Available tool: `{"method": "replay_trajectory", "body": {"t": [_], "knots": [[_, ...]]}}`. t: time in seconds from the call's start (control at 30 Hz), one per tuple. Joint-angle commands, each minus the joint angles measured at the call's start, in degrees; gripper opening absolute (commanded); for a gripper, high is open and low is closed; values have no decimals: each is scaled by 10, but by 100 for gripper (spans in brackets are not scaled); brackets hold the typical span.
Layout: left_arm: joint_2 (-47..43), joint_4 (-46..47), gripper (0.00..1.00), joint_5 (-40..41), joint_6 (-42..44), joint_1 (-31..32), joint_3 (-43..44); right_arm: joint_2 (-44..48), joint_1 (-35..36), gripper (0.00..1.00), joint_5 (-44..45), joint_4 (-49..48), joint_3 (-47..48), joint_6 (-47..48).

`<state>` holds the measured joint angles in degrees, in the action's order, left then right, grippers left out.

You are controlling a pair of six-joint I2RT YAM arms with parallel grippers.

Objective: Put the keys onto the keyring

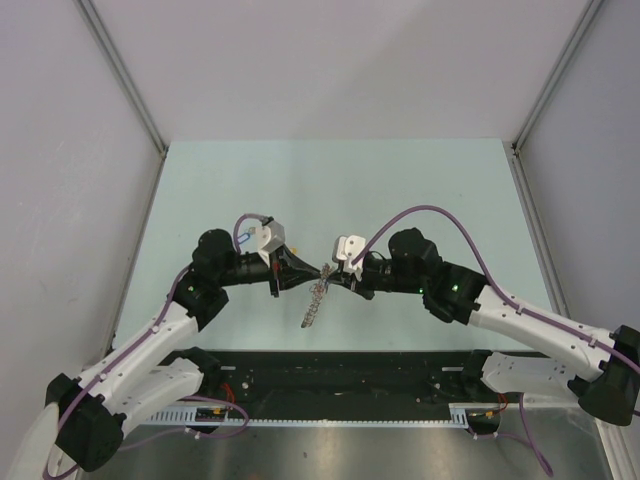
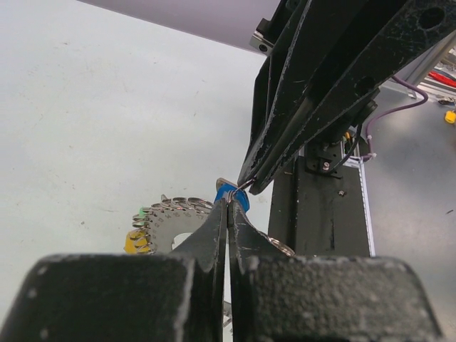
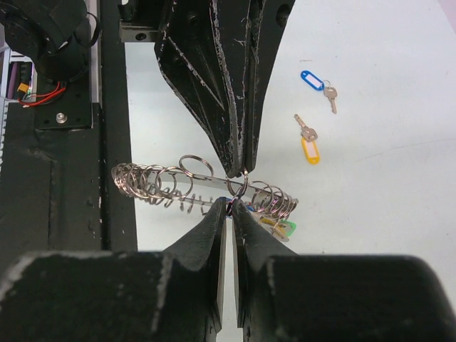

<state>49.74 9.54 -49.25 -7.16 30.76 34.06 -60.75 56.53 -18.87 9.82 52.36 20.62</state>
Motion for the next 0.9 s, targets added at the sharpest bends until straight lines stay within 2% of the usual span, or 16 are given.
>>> {"method": "replay_trajectory", "body": {"t": [0.0,0.23,0.43,0.67,0.83,0.87], "knots": [[-3,45,0,-15,-13,-4,3,-3,2,10,-12,-37,2,-7],[-6,48,0,-17,-16,-4,3,-7,2,0,-16,-39,1,-6],[-16,51,0,21,-32,-4,-3,-6,2,0,-21,-34,2,-2],[-32,61,0,116,-77,-4,-15,-6,2,0,-27,-25,2,0],[-47,98,1,117,-112,-4,-43,7,2,0,-17,-26,2,6],[-49,98,4,111,-111,-4,-46,10,2,0,-16,-26,2,9]]}}
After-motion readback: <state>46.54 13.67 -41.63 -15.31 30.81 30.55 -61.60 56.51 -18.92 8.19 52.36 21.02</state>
